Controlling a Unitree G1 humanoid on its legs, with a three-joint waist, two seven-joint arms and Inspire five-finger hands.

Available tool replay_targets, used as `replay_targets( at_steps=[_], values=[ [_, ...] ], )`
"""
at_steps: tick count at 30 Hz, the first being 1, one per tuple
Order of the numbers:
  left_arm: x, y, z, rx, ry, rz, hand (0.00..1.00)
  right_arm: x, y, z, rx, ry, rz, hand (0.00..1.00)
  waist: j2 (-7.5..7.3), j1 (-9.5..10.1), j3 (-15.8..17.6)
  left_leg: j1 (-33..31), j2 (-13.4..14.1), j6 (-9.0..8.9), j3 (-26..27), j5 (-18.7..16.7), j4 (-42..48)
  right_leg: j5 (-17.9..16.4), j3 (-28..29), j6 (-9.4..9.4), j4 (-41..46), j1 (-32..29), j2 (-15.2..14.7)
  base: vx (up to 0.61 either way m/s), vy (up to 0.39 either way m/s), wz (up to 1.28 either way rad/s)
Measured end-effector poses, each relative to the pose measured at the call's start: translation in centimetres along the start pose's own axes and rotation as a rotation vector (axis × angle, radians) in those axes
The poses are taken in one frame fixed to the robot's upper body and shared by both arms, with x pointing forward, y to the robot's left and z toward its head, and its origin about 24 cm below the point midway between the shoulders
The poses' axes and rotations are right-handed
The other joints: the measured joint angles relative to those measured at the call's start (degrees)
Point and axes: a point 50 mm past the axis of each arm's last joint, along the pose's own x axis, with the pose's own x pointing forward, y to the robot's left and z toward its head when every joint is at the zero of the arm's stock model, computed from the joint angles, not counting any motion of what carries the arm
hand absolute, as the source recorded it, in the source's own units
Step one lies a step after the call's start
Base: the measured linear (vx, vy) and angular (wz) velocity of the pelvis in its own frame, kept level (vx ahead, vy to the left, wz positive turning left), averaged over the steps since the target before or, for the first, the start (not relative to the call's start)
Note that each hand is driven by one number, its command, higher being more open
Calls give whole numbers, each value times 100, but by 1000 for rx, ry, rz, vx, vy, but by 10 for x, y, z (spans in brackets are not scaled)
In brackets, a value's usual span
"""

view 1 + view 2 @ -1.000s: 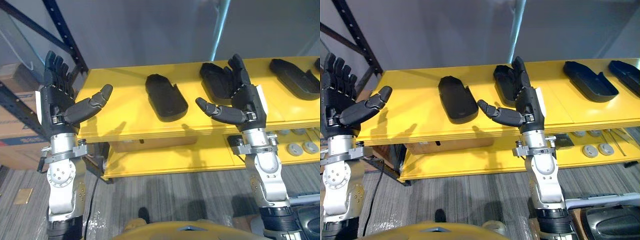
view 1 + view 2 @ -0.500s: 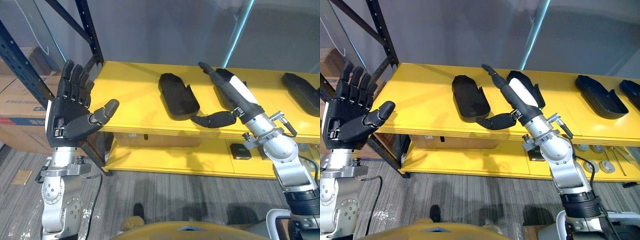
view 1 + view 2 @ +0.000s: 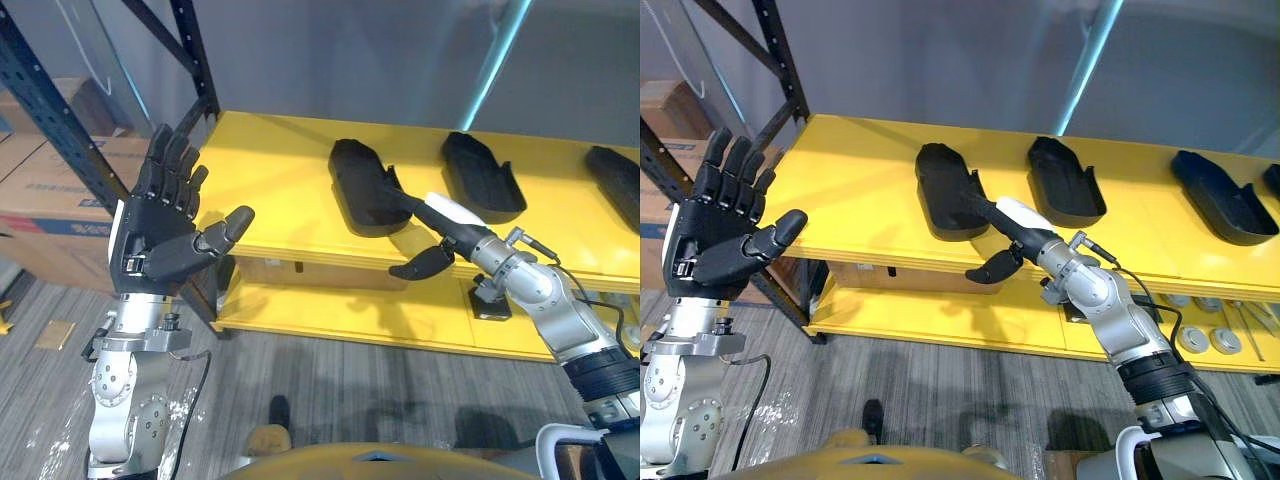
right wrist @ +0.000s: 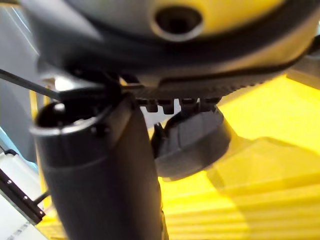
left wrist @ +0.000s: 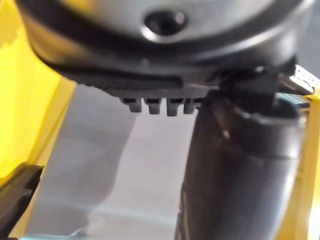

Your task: Walk over and take three plastic housings, then place them on the shelf

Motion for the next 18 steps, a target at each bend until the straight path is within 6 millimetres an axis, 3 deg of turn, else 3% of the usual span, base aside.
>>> replay_targets(
  at_steps=[11, 18],
  values=[
    [-2, -9, -16, -48, 61, -35, 100, 20, -9, -8, -60, 51, -101, 100, 57, 134, 331, -57, -1, 0, -83, 50, -1, 4, -74, -12, 9, -11, 17, -8, -6, 3],
    [-4, -7, -22, -54, 84, -24, 100, 26, -7, -6, -66, 39, -123, 100, 80, 128, 351, -106, 4, 16, -136, 118, 1, 10, -126, -20, 19, -22, 36, 1, -11, 3]
  ],
)
